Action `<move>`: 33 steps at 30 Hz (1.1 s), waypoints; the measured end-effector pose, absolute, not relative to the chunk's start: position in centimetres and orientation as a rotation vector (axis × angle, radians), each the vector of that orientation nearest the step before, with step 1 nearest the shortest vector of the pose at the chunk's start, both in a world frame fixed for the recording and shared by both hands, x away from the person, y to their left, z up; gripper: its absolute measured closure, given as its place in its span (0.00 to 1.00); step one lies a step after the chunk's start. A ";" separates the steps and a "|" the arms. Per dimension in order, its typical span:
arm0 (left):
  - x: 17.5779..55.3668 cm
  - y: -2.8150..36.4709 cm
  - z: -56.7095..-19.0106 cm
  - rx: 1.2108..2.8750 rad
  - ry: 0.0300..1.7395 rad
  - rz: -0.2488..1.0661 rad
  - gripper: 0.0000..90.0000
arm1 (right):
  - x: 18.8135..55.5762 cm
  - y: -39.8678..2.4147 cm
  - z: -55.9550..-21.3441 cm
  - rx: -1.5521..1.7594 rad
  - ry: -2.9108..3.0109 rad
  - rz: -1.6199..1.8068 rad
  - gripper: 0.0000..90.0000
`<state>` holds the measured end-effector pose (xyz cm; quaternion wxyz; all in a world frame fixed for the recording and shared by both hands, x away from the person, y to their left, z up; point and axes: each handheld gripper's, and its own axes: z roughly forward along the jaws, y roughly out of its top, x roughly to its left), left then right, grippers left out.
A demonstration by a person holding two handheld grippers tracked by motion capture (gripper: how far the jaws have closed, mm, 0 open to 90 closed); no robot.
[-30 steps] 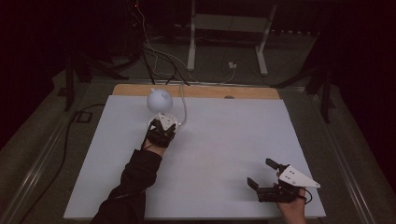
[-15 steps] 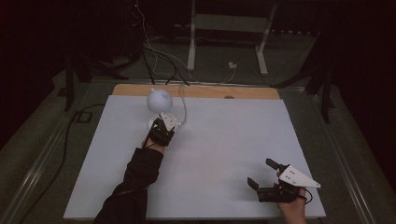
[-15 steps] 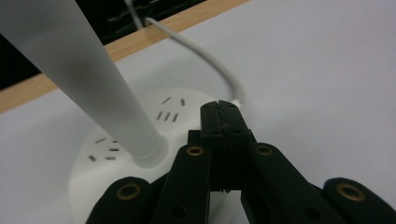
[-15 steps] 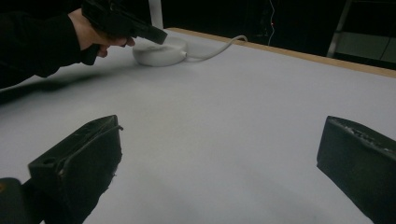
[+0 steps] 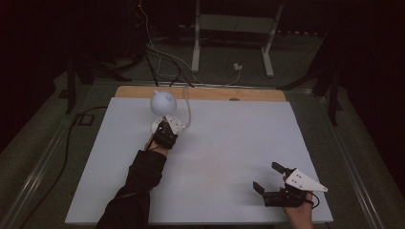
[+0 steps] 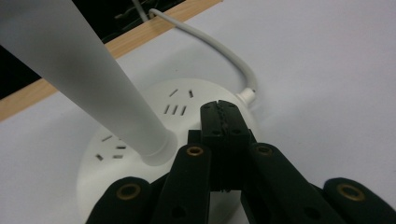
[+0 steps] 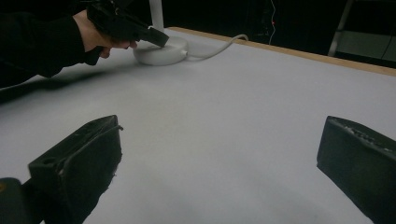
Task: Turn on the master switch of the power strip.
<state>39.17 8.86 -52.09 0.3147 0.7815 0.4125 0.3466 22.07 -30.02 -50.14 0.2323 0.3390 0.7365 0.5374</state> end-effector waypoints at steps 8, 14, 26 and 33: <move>39.3 9.0 -51.9 2.085 1.084 0.884 1.00 | 22.1 -30.0 -50.2 0.935 2.026 1.475 0.00; 39.4 9.1 -51.8 2.111 1.059 0.882 1.00 | 22.1 -30.0 -50.2 0.935 2.029 1.475 0.00; 39.8 9.1 -51.6 2.160 1.031 0.863 1.00 | 22.1 -29.9 -50.2 0.932 2.033 1.476 0.00; 40.2 8.5 -51.4 2.202 1.025 0.856 1.00 | 22.1 -29.8 -50.2 0.929 2.035 1.474 0.00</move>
